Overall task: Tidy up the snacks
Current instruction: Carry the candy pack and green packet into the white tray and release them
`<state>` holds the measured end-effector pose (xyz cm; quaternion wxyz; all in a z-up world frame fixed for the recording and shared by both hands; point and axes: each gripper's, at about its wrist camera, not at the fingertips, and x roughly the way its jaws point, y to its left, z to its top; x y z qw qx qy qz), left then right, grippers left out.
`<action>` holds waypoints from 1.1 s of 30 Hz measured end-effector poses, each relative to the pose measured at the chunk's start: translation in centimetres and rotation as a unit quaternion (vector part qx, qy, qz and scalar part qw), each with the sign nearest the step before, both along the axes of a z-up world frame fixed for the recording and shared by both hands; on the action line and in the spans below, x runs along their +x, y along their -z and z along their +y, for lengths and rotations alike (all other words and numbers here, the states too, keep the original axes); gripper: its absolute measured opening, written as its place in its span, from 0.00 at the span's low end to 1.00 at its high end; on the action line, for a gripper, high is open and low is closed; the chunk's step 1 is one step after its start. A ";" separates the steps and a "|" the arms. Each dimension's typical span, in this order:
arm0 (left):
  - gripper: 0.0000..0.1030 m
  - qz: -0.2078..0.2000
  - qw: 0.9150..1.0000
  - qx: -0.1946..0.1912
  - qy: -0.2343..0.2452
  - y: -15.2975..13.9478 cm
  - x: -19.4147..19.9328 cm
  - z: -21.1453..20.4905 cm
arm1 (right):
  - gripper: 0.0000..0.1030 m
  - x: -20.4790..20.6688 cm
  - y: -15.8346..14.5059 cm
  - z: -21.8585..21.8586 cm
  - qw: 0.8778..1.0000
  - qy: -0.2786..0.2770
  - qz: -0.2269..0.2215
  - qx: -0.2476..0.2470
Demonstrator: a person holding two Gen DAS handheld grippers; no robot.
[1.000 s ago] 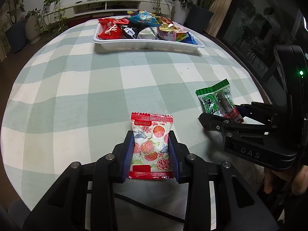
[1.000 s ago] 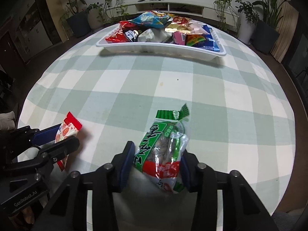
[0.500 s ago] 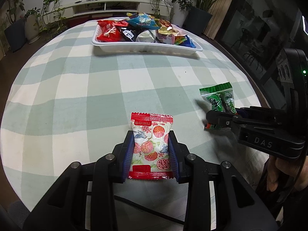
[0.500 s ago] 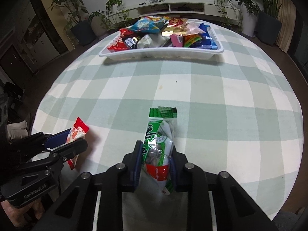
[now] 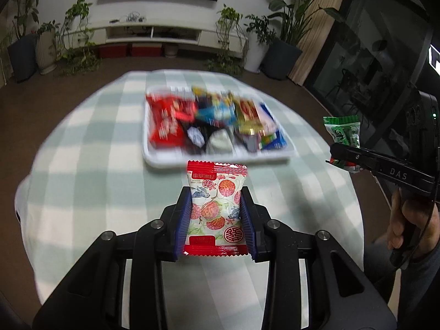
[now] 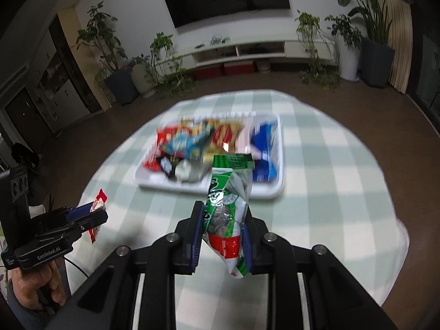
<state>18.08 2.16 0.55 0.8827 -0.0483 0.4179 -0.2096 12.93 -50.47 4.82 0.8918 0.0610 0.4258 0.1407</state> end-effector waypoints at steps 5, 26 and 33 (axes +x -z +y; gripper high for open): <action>0.31 -0.019 1.000 0.002 -0.003 -3.0 6.6 -0.1 | 0.25 5.3 -1.9 1.1 1.000 -0.013 -0.016 0.004; 0.32 0.024 0.999 0.048 -0.005 5.9 21.1 -4.3 | 0.25 16.9 6.2 6.8 0.997 -0.045 0.045 -0.049; 0.38 0.024 0.999 0.048 -0.003 6.3 21.0 -4.2 | 0.25 16.7 6.0 7.0 0.997 -0.043 0.041 -0.050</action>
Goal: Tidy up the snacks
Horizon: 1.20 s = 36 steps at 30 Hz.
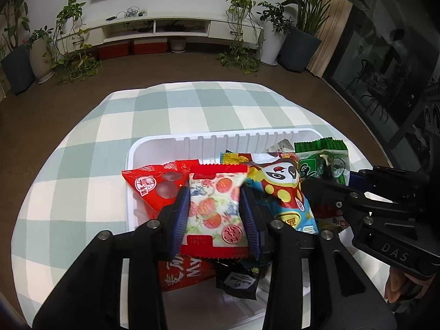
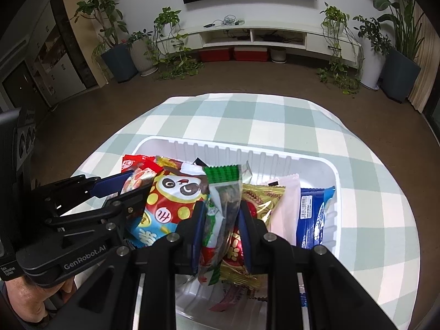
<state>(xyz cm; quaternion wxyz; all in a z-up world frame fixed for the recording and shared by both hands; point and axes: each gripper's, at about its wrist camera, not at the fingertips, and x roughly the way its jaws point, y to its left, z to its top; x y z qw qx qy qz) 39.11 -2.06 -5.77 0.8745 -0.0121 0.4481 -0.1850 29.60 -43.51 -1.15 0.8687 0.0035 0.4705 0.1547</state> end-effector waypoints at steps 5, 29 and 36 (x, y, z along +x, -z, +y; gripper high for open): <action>0.57 -0.005 1.000 0.001 0.001 -0.4 -0.5 -0.1 | 0.28 -0.3 -0.1 0.0 1.000 -0.001 -0.002 -0.005; 1.00 -0.203 0.974 0.023 -0.093 -10.8 -18.3 2.8 | 1.00 -15.5 -10.6 -4.3 0.970 0.047 -0.231 0.062; 1.00 -0.250 0.957 0.042 -0.140 -13.0 -27.3 2.6 | 1.00 -23.1 -13.3 -5.3 0.954 0.080 -0.284 0.061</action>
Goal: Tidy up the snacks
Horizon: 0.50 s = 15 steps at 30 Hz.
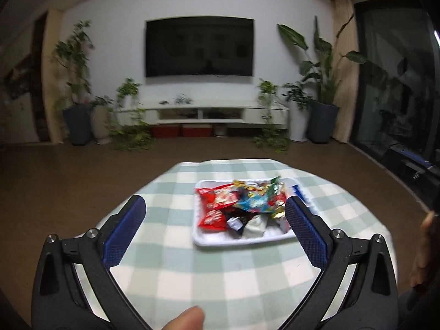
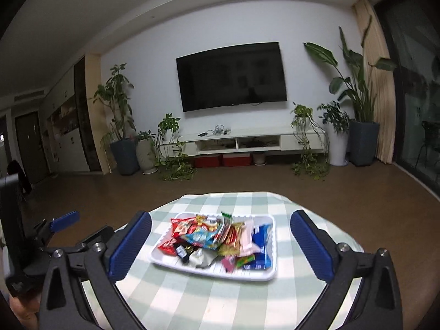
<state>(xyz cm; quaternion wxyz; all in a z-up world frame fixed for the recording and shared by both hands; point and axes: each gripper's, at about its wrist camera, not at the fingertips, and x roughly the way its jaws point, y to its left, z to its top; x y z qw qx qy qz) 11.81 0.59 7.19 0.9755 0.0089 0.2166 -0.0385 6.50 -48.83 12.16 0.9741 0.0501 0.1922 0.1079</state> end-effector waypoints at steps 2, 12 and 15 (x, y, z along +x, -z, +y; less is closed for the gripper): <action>1.00 -0.005 1.000 0.014 -0.022 -0.2 -2.1 -0.3 | 1.00 -1.4 -0.1 -0.4 1.000 0.014 0.008 0.009; 1.00 0.087 0.996 -0.008 -0.028 1.3 -7.3 -0.9 | 1.00 -6.5 2.5 -1.0 0.995 0.063 0.078 -0.022; 1.00 0.100 0.995 -0.007 -0.026 1.7 -8.0 -1.2 | 1.00 -7.4 2.8 -1.3 0.994 0.068 0.085 -0.026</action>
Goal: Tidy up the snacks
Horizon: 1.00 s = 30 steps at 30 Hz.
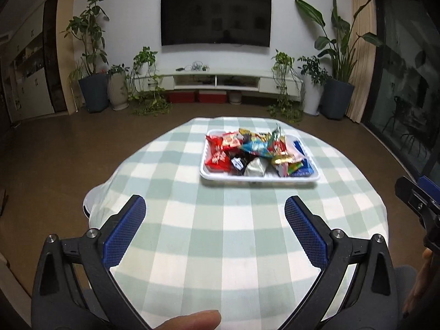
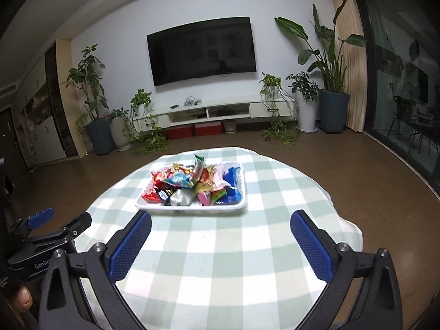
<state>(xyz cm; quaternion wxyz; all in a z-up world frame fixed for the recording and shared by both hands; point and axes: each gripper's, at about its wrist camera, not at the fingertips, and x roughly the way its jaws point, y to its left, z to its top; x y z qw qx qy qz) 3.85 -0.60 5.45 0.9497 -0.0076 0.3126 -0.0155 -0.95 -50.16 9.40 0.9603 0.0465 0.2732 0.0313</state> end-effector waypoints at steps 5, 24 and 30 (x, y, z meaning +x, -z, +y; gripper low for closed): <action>1.00 0.010 1.000 0.007 0.003 0.5 -0.2 -0.4 | 1.00 -0.8 0.2 0.0 1.000 -0.004 0.008 -0.003; 1.00 0.037 0.999 0.012 0.000 2.5 0.9 0.1 | 1.00 -1.4 1.6 2.1 0.999 -0.018 0.028 -0.028; 1.00 0.043 0.999 0.011 0.001 3.0 1.3 0.2 | 1.00 -1.5 1.7 2.2 0.999 -0.021 0.034 -0.029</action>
